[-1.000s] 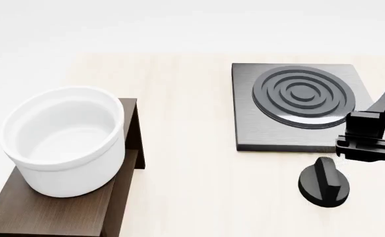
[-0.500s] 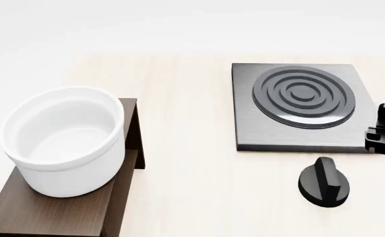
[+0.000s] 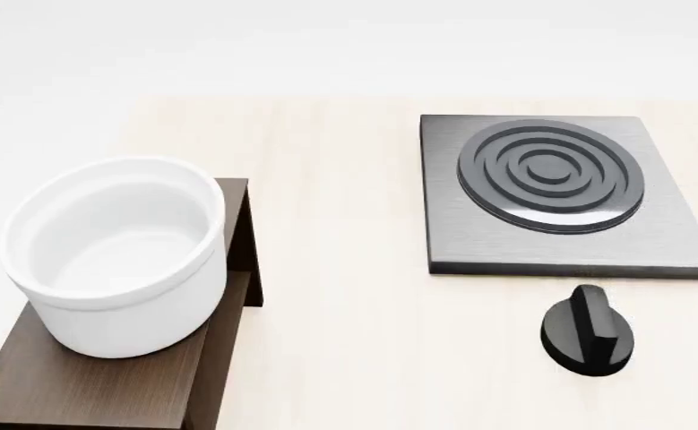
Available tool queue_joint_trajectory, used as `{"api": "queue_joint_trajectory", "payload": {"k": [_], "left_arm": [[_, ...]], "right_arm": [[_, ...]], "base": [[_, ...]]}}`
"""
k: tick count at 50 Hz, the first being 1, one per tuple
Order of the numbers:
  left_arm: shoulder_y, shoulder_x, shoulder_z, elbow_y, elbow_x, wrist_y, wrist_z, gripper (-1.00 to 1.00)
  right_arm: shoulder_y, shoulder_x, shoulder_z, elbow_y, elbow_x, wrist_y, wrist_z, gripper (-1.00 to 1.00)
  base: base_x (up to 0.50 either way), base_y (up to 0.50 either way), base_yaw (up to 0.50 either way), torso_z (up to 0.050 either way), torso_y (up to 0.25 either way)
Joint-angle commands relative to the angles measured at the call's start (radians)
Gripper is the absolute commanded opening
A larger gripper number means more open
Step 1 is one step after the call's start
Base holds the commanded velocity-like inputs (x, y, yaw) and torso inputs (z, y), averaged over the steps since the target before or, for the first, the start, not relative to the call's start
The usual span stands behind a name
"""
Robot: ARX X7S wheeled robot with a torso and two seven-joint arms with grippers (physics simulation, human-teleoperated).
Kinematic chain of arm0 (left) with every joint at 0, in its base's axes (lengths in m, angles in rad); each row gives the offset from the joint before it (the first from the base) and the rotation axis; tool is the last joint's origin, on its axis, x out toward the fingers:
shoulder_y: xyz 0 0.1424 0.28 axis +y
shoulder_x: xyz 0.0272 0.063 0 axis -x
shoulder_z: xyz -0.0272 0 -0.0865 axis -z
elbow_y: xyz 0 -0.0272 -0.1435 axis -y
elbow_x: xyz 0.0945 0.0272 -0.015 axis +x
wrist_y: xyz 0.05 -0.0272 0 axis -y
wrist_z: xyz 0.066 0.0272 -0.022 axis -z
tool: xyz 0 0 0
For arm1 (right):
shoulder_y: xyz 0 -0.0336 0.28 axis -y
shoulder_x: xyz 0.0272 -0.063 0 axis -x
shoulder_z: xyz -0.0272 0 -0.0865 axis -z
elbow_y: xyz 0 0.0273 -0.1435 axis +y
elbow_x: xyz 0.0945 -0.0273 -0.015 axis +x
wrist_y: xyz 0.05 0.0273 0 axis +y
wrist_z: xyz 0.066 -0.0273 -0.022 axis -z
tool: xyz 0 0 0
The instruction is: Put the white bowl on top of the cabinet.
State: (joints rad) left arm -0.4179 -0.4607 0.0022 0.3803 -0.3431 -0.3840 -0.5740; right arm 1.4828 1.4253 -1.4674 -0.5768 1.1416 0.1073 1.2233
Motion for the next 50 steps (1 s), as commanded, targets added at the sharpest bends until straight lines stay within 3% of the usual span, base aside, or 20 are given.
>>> {"api": "queue_joint_trajectory", "payload": {"k": [1, 18, 50], "left_arm": [[0.001, -0.006, -0.007, 0.014, -0.007, -0.009, -0.004, 1.0], [-0.01, -0.016, -0.024, 0.031, -0.019, -0.039, -0.021, 1.0], [-0.002, -0.043, -0.054, 0.061, -0.03, -0.04, -0.025, 1.0]], "right_arm": [[0.029, 0.055, 0.028, -0.043, 0.009, 0.026, 0.024, 1.0], [0.049, 0.128, 0.055, -0.077, 0.021, 0.05, 0.059, 1.0], [0.121, 0.145, 0.148, -0.138, 0.07, 0.201, 0.137, 1.0]], "base": [[0.0, 0.0, 0.0, 0.0, 0.0], [0.0, 0.0, 0.0, 0.0, 0.0], [0.0, 0.0, 0.0, 0.0, 0.0]]}}
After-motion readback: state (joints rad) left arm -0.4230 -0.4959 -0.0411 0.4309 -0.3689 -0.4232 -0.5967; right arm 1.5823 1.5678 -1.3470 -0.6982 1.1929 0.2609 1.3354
